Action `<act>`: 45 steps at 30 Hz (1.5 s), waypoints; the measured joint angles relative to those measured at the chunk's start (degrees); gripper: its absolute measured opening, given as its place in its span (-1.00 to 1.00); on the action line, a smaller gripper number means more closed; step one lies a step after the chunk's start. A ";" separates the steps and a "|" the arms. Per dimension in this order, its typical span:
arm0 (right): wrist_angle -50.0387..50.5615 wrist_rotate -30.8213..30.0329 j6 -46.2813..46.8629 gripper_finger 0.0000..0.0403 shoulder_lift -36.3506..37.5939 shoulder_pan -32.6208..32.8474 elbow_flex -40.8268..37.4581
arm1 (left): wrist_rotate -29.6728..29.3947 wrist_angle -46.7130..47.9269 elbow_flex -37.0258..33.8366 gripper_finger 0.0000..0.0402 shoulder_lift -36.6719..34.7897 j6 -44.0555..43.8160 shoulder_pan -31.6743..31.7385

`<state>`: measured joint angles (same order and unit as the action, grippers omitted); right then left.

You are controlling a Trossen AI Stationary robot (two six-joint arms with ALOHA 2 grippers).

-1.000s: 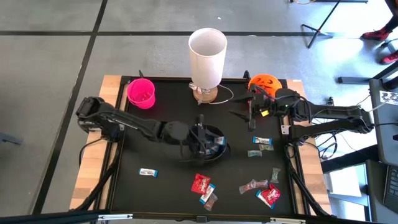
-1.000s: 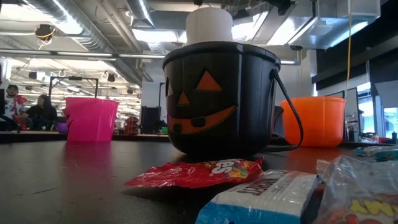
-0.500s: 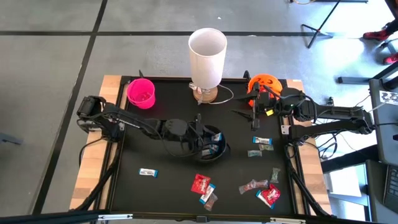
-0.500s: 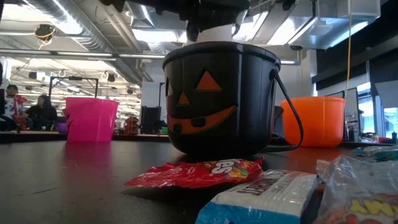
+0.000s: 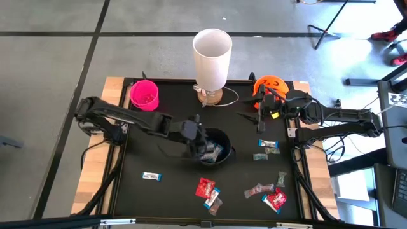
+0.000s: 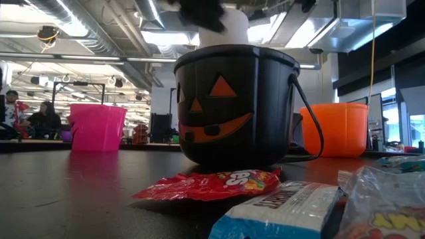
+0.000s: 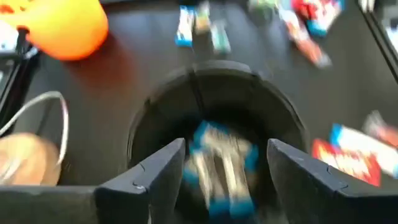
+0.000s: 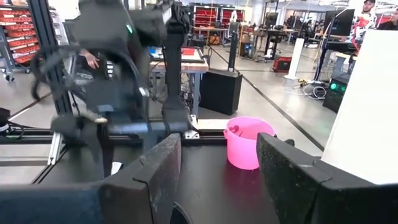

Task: Sort candy
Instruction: Put the white chocolate into the black bucket

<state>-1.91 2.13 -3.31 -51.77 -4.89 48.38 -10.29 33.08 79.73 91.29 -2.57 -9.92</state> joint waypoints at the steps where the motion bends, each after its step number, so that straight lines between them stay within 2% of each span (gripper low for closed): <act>1: 0.11 -0.02 0.00 0.04 0.00 0.00 0.00 | -0.08 4.52 1.94 0.09 -0.46 -0.13 -0.77; 6: 0.45 -0.08 0.00 0.04 0.00 0.00 0.00 | 0.86 20.21 6.42 0.08 -1.17 -5.76 -5.77; 12: 0.35 -0.13 0.00 0.04 0.00 0.00 0.00 | 0.71 33.88 2.79 0.07 -1.40 -16.47 -12.02; 22: 0.81 -0.15 0.46 0.04 0.00 0.00 0.00 | 8.79 26.84 -12.40 0.07 -1.34 -23.75 -17.56; 30: 1.49 -0.06 1.53 0.04 0.00 0.00 0.00 | 13.80 15.37 -23.28 0.07 -1.34 -27.81 -20.86; 34: 1.87 -0.06 1.53 0.04 -0.02 0.00 0.00 | 13.90 14.29 -26.80 0.07 -2.21 -30.31 -22.56; 38: 1.90 -0.06 1.53 0.04 -0.02 0.00 0.00 | 14.06 9.25 -31.96 0.07 -7.06 -35.72 -24.07; 42: 1.90 -0.26 1.52 0.04 -0.02 0.00 0.00 | 11.72 4.73 -36.22 0.07 -12.08 -40.46 -25.52; 45: 1.88 -0.61 1.53 0.04 -0.02 0.00 0.00 | 10.24 3.72 -37.60 0.07 -13.36 -40.88 -26.18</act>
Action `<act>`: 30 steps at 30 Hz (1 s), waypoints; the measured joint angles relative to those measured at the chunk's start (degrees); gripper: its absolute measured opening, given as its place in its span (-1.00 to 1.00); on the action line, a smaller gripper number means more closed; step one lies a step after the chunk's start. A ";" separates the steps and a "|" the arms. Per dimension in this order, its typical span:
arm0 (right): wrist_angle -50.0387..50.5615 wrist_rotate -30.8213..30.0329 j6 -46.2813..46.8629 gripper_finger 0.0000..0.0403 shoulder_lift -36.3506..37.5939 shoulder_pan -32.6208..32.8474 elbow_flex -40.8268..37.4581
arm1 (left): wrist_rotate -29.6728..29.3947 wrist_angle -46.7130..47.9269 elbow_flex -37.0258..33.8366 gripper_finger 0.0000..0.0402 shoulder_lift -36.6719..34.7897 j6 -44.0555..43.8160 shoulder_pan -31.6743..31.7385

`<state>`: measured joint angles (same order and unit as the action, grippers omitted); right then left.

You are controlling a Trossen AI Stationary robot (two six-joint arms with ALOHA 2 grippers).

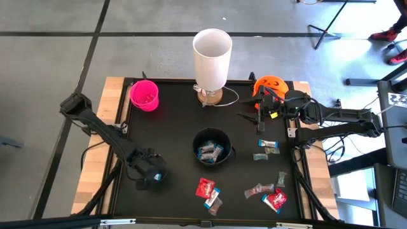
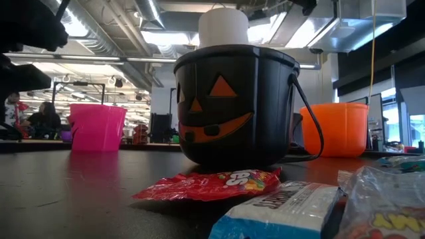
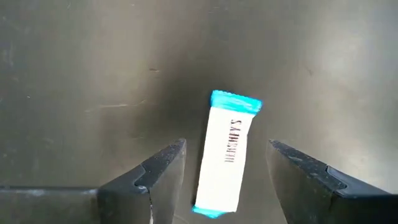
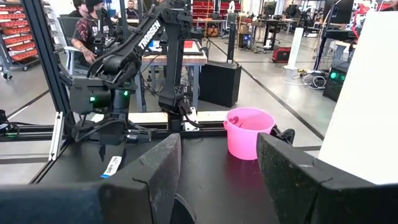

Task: Sort candy
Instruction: Put the white chocolate into the black bucket

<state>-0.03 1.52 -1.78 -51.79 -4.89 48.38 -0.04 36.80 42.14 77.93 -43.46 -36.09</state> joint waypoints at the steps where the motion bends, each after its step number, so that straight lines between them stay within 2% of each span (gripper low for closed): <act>1: 0.00 0.00 0.00 0.04 0.00 0.00 0.00 | -0.38 -0.09 -0.40 0.07 0.03 0.02 -0.29; 9: 0.24 -0.03 0.00 0.04 0.00 0.00 0.00 | -0.86 -3.42 -3.15 0.07 0.79 0.30 -0.77; 23: 0.21 -0.07 0.00 0.04 -0.33 0.00 0.00 | -2.00 -4.93 -3.24 0.07 0.81 0.52 -2.17; 30: 0.09 -0.09 0.00 0.04 -0.99 0.00 0.00 | -1.95 -8.12 -3.29 0.07 5.12 0.47 -3.44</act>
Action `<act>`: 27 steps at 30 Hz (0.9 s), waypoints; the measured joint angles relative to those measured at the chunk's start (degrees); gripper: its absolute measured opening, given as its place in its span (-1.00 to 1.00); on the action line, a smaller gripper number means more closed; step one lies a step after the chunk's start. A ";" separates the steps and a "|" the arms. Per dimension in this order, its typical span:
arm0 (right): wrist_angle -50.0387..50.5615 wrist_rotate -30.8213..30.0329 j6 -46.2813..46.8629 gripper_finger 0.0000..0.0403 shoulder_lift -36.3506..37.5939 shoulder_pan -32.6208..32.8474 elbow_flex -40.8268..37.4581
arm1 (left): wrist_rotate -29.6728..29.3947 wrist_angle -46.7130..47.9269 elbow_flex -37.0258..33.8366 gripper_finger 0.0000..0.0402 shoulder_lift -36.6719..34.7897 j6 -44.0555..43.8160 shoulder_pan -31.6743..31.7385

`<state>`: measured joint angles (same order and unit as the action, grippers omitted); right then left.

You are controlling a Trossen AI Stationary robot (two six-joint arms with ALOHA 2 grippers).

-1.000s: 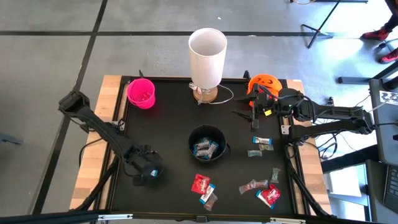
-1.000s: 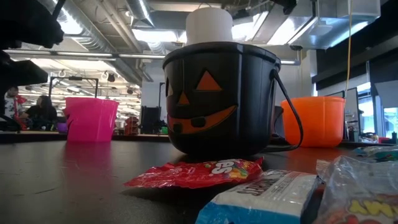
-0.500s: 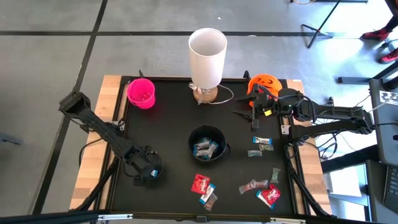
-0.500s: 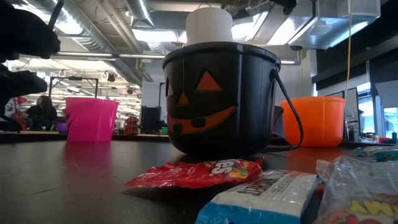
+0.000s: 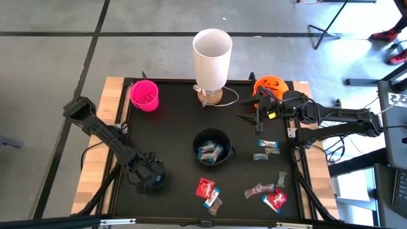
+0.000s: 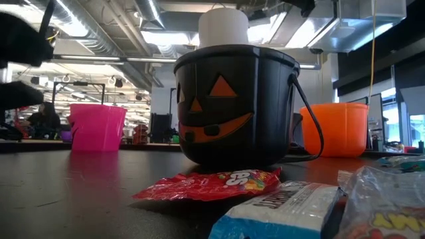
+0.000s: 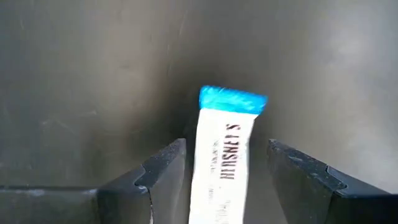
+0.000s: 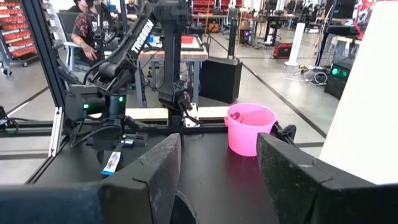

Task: Sort candy
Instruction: Put the white chocolate into the black bucket

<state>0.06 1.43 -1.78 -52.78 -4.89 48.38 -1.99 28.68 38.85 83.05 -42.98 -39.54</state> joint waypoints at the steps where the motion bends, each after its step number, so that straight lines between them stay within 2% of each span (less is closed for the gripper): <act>1: 0.17 0.00 -0.01 0.04 -0.06 0.00 0.00 | -0.01 0.16 -0.02 0.07 0.84 0.00 -0.01; 6: 0.08 -0.02 0.00 0.04 -0.03 0.00 0.00 | -0.16 1.14 0.30 0.07 3.51 0.03 -0.01; 15: 0.04 -0.94 -0.02 0.04 -0.03 0.00 0.00 | -1.65 1.21 0.24 0.04 3.74 0.04 -0.03; 27: 0.02 -1.01 -0.02 0.04 -0.03 0.00 0.00 | -3.90 2.31 1.51 -0.46 3.96 1.19 0.06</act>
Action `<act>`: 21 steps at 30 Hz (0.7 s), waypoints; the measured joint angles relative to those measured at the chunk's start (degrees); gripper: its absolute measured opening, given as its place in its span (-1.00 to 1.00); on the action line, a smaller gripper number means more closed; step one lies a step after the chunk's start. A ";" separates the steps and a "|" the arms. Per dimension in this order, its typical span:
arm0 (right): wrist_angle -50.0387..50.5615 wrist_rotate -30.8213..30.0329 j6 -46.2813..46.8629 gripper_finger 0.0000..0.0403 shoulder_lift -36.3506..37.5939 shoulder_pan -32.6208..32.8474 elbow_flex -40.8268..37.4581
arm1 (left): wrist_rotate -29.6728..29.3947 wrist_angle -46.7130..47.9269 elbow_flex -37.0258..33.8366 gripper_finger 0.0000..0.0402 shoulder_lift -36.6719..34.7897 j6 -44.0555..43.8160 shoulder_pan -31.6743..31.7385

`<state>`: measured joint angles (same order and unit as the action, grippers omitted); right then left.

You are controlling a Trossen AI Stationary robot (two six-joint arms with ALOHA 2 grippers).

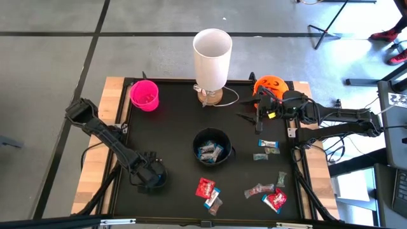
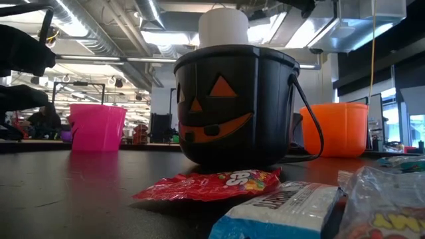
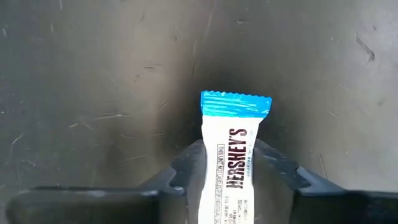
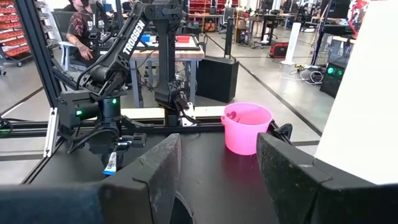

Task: Sort candy
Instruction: Put the white chocolate into the black bucket

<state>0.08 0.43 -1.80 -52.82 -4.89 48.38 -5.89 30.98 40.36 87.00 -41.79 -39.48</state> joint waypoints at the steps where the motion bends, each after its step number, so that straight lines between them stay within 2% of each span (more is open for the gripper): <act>1: 0.01 0.00 0.00 0.04 0.00 0.00 0.00 | 0.02 0.07 0.13 -0.49 0.00 -0.54 0.15; 4: -0.13 0.00 0.00 0.04 0.00 0.00 0.00 | 0.20 0.50 1.05 -0.56 0.04 -1.08 1.14; 11: -1.13 -0.02 0.00 0.04 0.00 0.00 0.00 | -5.39 -0.33 4.67 -0.59 -3.68 4.99 5.79; 17: -1.68 -0.02 0.00 0.04 0.01 0.00 0.00 | -15.01 -1.05 6.38 -0.60 -11.84 11.10 9.30; 21: -1.75 -0.02 0.00 0.04 0.00 0.00 0.00 | -22.60 -6.61 6.40 -0.60 -17.95 15.91 11.09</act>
<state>-1.67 0.40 -1.80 -52.82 -4.89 48.38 -28.49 24.37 46.76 69.05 -25.88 -28.39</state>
